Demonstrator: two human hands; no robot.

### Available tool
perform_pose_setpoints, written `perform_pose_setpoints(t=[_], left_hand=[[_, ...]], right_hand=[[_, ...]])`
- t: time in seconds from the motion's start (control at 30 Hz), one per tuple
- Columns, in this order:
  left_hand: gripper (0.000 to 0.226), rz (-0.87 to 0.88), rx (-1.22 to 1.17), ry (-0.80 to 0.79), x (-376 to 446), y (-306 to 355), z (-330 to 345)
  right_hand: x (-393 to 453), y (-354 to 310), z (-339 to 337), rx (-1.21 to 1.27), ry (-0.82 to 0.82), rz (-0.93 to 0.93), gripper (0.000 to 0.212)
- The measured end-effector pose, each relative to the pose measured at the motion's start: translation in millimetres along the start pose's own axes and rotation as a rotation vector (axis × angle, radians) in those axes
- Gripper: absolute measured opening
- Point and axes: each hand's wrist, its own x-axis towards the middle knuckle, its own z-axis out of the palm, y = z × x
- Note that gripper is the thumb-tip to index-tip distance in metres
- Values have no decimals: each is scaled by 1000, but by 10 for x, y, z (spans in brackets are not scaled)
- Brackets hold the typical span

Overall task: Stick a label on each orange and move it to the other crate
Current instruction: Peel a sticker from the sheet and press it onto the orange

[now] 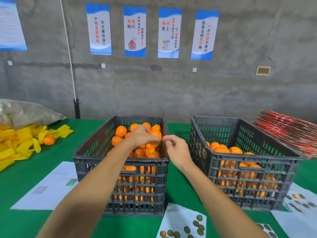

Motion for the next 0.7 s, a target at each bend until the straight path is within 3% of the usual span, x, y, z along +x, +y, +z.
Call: perform_pose_setpoints(t=[0.07,0.2,0.43,0.6,0.7], left_hand=[[48,81,-129,51,-210,121,12],[35,186,-345,122,-633,297,197],[54,378,-543,44,-1334,187,848],[53,280,-604,-76,-1685,-191,1414],[60,153,-582,-123,-1803,-466,1715]], right_hand=[[-98,34,-128,33,10,-18,28],[-296,79,-391,42,39,-30,26],[-948,508,-689,-198,-170,76,27],[-1379,968,-681,-309,-240,181,27],[-1602,1221,-653,-544,-369,167,29]])
